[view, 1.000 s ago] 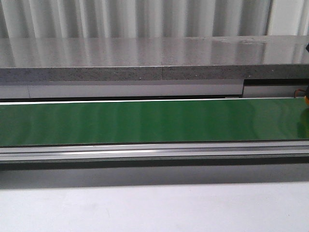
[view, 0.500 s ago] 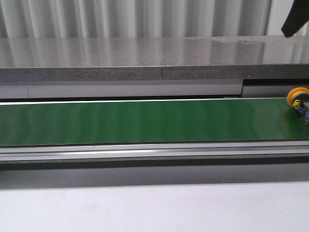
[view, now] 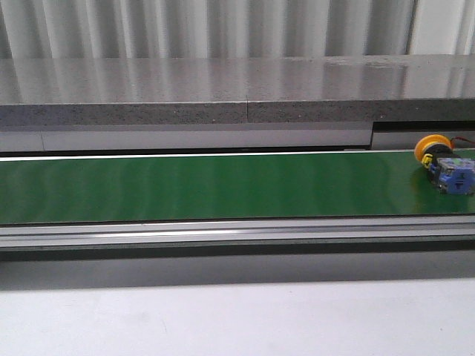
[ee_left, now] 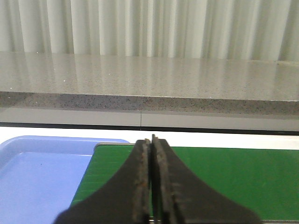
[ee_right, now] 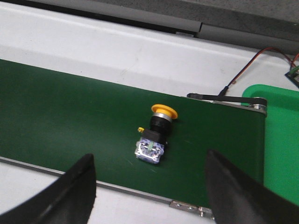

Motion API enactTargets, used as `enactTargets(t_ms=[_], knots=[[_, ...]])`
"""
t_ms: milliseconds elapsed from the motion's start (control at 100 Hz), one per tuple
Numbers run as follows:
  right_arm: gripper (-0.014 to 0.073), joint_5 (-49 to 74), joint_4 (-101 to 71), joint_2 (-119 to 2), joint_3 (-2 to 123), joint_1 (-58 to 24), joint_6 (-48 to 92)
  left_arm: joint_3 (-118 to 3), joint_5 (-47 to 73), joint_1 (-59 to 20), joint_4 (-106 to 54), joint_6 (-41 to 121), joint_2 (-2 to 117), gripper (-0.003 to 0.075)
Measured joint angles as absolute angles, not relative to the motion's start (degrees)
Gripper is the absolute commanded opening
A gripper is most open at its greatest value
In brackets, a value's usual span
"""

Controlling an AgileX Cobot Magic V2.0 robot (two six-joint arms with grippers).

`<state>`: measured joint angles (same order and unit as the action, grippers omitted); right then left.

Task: Move button from right to left

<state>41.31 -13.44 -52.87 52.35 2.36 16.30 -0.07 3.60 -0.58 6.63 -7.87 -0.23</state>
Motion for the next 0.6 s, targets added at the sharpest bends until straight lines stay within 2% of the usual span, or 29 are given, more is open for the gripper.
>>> enactTargets(t_ms=[260,360,430,600], knots=[[0.0500,42.79,-2.50,-37.70,43.58,2.36,5.56,-0.07,3.60,-0.58,6.63,-7.87,-0.23,-0.0020],[0.0470,45.39,1.61,-33.17,41.01,2.36,2.29,-0.07,3.60,-0.58,6.63,-7.87,-0.23,-0.0020],[0.0405,46.89,2.78,-30.92,39.36,2.36,1.31,-0.07,3.60,-0.58,6.63,-7.87,-0.23,-0.0020],[0.0139,48.78,3.43,-27.33,36.50,2.36,0.00,-0.07,3.60,-0.58,6.63,-7.87,-0.23,-0.0020]])
